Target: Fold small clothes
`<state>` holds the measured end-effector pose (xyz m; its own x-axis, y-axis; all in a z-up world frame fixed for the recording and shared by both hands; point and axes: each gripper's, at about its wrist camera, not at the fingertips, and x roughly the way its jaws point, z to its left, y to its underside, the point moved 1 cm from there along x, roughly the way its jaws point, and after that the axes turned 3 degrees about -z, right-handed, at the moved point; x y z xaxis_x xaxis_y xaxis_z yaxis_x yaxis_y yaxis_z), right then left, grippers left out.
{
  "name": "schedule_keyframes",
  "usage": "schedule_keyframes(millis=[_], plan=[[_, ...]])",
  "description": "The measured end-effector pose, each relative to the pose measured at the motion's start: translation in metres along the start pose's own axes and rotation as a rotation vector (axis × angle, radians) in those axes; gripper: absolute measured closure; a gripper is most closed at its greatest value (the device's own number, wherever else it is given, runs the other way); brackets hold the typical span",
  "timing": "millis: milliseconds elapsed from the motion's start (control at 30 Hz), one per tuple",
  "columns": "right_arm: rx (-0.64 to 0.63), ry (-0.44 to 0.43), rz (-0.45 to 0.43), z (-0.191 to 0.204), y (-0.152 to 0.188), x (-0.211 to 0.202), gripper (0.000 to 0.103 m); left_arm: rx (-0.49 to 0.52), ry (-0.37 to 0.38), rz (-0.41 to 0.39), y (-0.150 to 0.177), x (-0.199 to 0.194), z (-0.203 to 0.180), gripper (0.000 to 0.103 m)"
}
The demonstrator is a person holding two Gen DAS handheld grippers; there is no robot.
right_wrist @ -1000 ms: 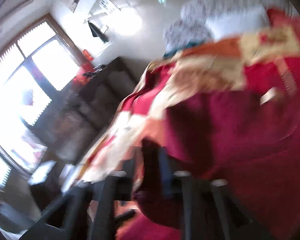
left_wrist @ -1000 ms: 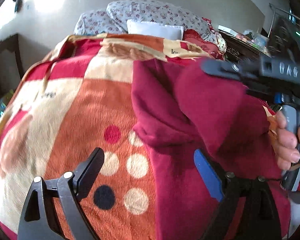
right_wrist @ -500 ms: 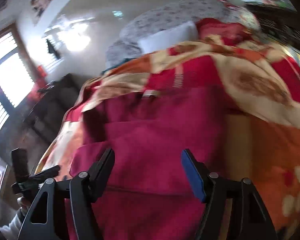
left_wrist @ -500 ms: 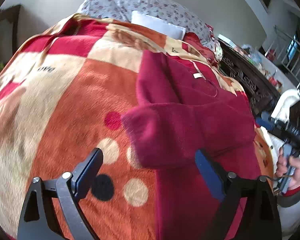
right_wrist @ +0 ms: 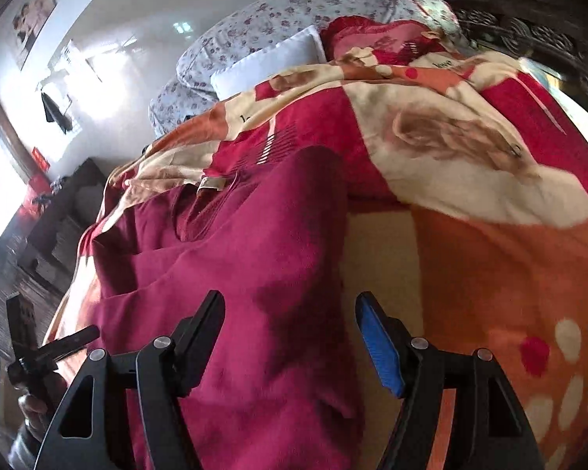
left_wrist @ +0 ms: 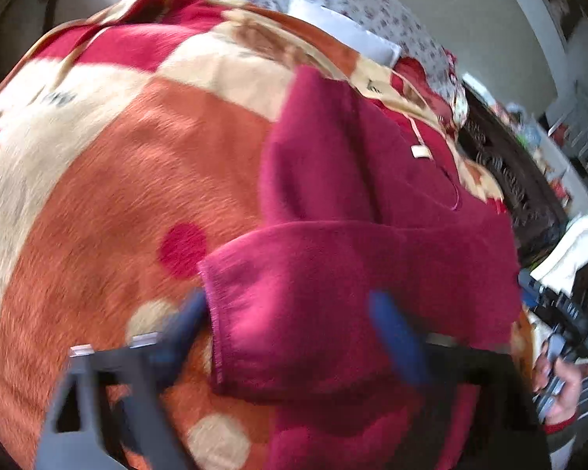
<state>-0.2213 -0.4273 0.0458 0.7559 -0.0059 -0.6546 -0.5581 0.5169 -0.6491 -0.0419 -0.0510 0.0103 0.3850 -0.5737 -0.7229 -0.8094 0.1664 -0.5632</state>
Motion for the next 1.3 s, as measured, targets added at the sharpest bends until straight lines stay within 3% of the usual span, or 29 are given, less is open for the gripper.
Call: schedule_keyframes(millis=[33, 67, 100, 167, 267, 333, 400, 467, 533, 567, 667, 733, 833, 900, 967, 1033, 1133, 1167, 1233, 1300], plan=[[-0.014, 0.008, 0.002, 0.001, -0.002, 0.005, 0.043, 0.025, -0.012, 0.011, -0.004, 0.001, -0.008, 0.074], [-0.042, 0.019, 0.007, 0.003, -0.004, 0.01, 0.062, 0.033, -0.02, 0.003, -0.008, 0.0, -0.011, 0.075], [-0.072, 0.043, 0.008, 0.004, -0.007, 0.014, 0.068, 0.051, -0.028, -0.032, -0.013, -0.007, -0.019, 0.083], [-0.077, 0.032, -0.001, 0.001, -0.011, 0.014, 0.078, 0.104, -0.028, -0.075, -0.023, -0.02, -0.034, 0.085], [-0.081, 0.014, -0.061, 0.0, -0.013, -0.005, 0.083, 0.178, -0.012, -0.149, -0.038, -0.042, -0.057, 0.089], [-0.057, 0.003, -0.098, -0.004, -0.013, -0.016, 0.086, 0.234, -0.01, -0.202, -0.047, -0.055, -0.069, 0.09], [-0.054, 0.013, -0.105, -0.005, -0.012, -0.018, 0.086, 0.25, -0.029, -0.205, -0.051, -0.05, -0.071, 0.089], [-0.04, 0.036, -0.095, -0.008, -0.009, -0.007, 0.085, 0.227, -0.053, -0.162, -0.051, -0.029, -0.063, 0.089], [-0.019, 0.062, -0.049, -0.013, -0.006, 0.007, 0.076, 0.207, -0.088, -0.105, -0.051, -0.002, -0.053, 0.088], [-0.007, 0.067, -0.055, -0.015, -0.006, 0.005, 0.067, 0.189, -0.122, -0.053, -0.048, 0.02, -0.045, 0.088], [-0.013, 0.098, -0.113, -0.011, -0.004, -0.019, 0.065, 0.136, -0.121, -0.039, -0.043, 0.034, -0.032, 0.081], [-0.034, 0.056, -0.132, -0.001, -0.001, -0.035, 0.065, 0.139, -0.118, -0.067, -0.042, 0.03, -0.031, 0.075], [-0.143, 0.015, -0.066, 0.026, 0.01, -0.036, 0.065, 0.172, -0.144, -0.079, -0.04, 0.03, -0.036, 0.073], [-0.205, 0.07, -0.017, 0.033, 0.021, -0.028, 0.069, 0.191, -0.164, -0.087, -0.038, 0.03, -0.039, 0.071], [-0.259, 0.172, 0.04, 0.027, 0.032, -0.012, 0.083, 0.209, -0.181, -0.098, -0.034, 0.03, -0.042, 0.068], [-0.233, 0.178, 0.06, 0.013, 0.032, -0.003, 0.088, 0.232, -0.193, -0.103, -0.03, 0.029, -0.045, 0.065], [-0.217, 0.171, 0.048, 0.015, 0.027, -0.021, 0.087, 0.276, -0.239, -0.112, -0.022, 0.023, -0.052, 0.061], [-0.232, 0.178, 0.034, 0.019, 0.027, -0.031, 0.081, 0.286, -0.249, -0.119, -0.02, 0.018, -0.054, 0.058], [-0.235, 0.149, 0.03, 0.025, 0.029, -0.044, 0.081, 0.299, -0.278, -0.144, -0.014, 0.008, -0.057, 0.042], [-0.22, 0.122, 0.036, 0.027, 0.034, -0.052, 0.081, 0.31, -0.292, -0.163, -0.007, -0.002, -0.06, 0.042]])
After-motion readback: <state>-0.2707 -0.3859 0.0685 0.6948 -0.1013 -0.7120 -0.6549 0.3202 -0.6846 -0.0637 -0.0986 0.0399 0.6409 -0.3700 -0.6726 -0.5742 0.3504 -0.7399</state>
